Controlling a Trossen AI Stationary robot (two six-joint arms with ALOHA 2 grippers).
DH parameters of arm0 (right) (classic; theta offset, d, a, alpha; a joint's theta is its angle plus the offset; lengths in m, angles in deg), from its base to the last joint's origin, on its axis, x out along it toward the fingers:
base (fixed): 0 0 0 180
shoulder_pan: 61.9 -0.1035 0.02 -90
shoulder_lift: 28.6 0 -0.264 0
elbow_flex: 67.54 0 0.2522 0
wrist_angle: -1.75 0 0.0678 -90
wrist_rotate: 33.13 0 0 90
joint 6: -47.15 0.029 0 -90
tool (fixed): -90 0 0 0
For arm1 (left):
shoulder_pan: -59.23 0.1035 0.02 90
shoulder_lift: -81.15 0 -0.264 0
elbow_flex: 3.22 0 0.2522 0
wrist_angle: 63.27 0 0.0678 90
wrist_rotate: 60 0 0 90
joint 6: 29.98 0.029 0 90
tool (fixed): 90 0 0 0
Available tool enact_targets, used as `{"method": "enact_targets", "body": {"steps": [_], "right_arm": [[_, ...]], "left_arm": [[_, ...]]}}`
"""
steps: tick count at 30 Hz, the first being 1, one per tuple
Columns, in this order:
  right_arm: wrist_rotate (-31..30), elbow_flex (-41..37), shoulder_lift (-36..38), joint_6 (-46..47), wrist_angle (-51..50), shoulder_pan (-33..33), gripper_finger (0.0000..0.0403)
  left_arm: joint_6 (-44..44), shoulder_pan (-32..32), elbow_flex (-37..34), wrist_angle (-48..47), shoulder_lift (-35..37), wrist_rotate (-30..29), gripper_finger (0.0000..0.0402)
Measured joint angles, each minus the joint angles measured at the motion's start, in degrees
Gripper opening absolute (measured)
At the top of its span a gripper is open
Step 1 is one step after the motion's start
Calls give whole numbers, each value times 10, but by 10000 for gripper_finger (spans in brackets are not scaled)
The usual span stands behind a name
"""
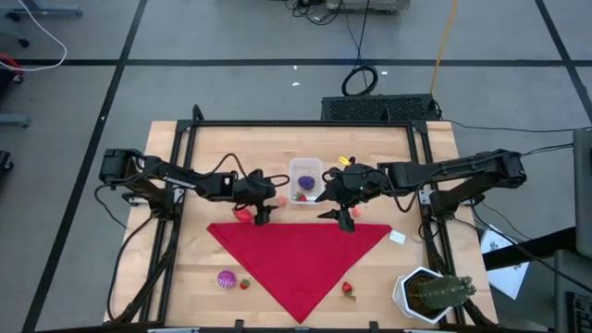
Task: Pick and placing Produce into tupperware
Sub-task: Put the left pink peach into the transparent bin
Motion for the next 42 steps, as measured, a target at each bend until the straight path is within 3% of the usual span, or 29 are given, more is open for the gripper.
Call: {"method": "enact_targets", "body": {"steps": [27, 42], "right_arm": [[0, 0, 0, 0, 17, -1, 220], [0, 0, 0, 0, 17, -1, 220]], "left_arm": [[31, 1, 35, 34, -108, -5, 271], [38, 1, 35, 31, -107, -14, 271]]}}
